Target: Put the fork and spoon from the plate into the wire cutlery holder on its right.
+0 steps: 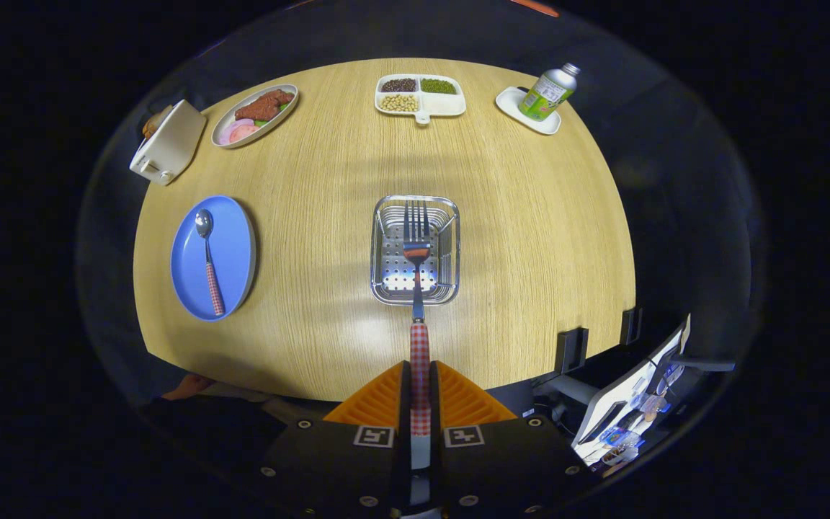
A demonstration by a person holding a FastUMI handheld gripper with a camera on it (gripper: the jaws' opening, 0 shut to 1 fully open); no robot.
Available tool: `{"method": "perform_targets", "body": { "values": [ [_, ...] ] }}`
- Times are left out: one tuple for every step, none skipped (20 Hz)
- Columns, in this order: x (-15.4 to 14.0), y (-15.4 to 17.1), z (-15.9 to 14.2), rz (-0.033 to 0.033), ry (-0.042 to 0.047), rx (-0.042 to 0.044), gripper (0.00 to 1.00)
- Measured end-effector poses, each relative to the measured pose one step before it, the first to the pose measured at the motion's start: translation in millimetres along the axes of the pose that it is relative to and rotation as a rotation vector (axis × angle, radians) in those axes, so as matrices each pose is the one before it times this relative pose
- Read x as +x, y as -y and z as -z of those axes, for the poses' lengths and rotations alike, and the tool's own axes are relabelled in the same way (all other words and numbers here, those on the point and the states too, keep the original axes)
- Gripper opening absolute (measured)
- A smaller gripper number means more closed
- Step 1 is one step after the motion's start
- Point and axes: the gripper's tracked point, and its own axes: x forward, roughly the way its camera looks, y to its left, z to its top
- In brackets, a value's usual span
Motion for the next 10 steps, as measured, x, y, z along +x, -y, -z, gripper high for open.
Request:
{"method": "perform_targets", "body": {
  "values": [
    [0.15, 0.22, -0.13, -0.00516, -0.01252, -0.00107, 0.11],
    [0.44, -0.17, -0.53, -0.00879, -0.01019, 0.00057, 0.11],
    [0.11, 0.59, -2.19, -0.00387, -0.00668, 0.00318, 0.11],
    [0.33, 1.66, -1.54, 0.00109, -0.00710, 0.00376, 0.11],
    [0.01, 1.27, -2.64, -0.00170, -0.00462, 0.00176, 0.11],
    [-0.22, 0.77, -3.93, -0.00366, -0.00457, 0.00006, 0.11],
    [-0.22, 0.93, -1.47, -0.00283, -0.00614, -0.00170, 0.13],
    [0.76, 0.32, -3.23, -0.00318, -0.00040, -0.00084, 0.13],
    [-0.53, 1.21, -4.68, -0.00103, 0.00385, 0.00082, 0.14],
    [0.70, 2.28, -4.16, 0.00104, 0.00360, 0.00349, 0.14]
  ]
}}
